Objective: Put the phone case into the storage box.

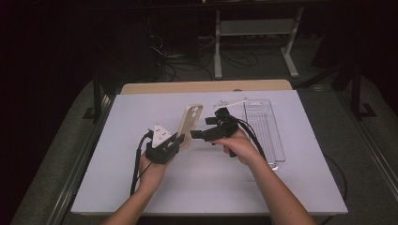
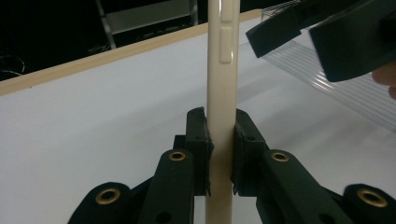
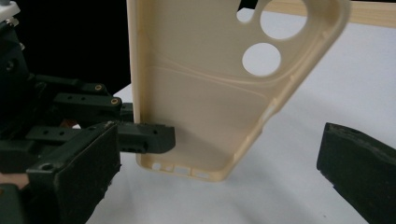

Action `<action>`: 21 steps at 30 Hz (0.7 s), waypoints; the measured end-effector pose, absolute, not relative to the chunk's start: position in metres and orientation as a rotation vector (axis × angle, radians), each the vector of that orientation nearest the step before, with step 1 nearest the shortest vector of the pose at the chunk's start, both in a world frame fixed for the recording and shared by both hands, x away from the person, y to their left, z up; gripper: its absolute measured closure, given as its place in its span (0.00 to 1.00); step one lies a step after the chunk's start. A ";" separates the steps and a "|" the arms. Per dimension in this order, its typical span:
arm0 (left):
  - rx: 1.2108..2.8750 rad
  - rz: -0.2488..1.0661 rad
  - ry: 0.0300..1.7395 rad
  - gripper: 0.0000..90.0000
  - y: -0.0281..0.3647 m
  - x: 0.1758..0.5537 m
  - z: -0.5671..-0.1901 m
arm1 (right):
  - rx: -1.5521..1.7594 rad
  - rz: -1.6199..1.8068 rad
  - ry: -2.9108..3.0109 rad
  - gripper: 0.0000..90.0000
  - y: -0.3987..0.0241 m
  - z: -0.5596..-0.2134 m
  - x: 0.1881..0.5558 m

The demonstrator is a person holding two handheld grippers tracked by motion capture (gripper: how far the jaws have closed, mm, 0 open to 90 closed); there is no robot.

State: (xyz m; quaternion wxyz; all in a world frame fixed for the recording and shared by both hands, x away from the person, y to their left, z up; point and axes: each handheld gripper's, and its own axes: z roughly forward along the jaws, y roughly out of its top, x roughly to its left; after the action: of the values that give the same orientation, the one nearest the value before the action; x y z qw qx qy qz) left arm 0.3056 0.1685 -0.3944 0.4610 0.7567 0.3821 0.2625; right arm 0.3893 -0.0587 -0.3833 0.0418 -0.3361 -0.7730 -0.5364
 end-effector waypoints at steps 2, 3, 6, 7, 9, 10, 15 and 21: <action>1.880 0.651 0.931 0.88 0.168 0.305 -0.394 | -1.029 -1.644 -2.357 0.00 -0.058 -0.384 0.390; 1.877 0.646 0.930 0.88 0.166 0.304 -0.394 | -1.032 -1.645 -2.350 0.00 -0.057 -0.384 0.390; 1.883 0.651 0.922 0.88 0.165 0.302 -0.394 | -1.040 -1.648 -2.331 0.00 -0.055 -0.385 0.390; 1.876 0.648 0.919 0.88 0.164 0.302 -0.394 | -1.038 -1.651 -2.326 0.00 -0.054 -0.385 0.390; 1.873 0.650 0.919 0.88 0.163 0.301 -0.394 | -1.032 -1.655 -2.322 0.00 -0.052 -0.386 0.390; 1.877 0.654 0.914 0.88 0.163 0.301 -0.394 | -1.031 -1.657 -2.305 0.00 -0.051 -0.386 0.390; 1.885 0.654 0.903 0.88 0.160 0.299 -0.394 | -1.041 -1.653 -2.278 0.00 -0.048 -0.388 0.390; 1.884 0.653 0.902 0.88 0.157 0.297 -0.395 | -1.056 -1.670 -2.242 0.00 -0.045 -0.390 0.390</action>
State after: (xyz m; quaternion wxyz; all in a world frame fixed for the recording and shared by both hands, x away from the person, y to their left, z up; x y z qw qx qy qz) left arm 0.2965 0.1568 -0.3951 0.4588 0.7649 0.3662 0.2652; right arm 0.3905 -0.0453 -0.3901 0.0764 -0.3523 -0.7480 -0.5572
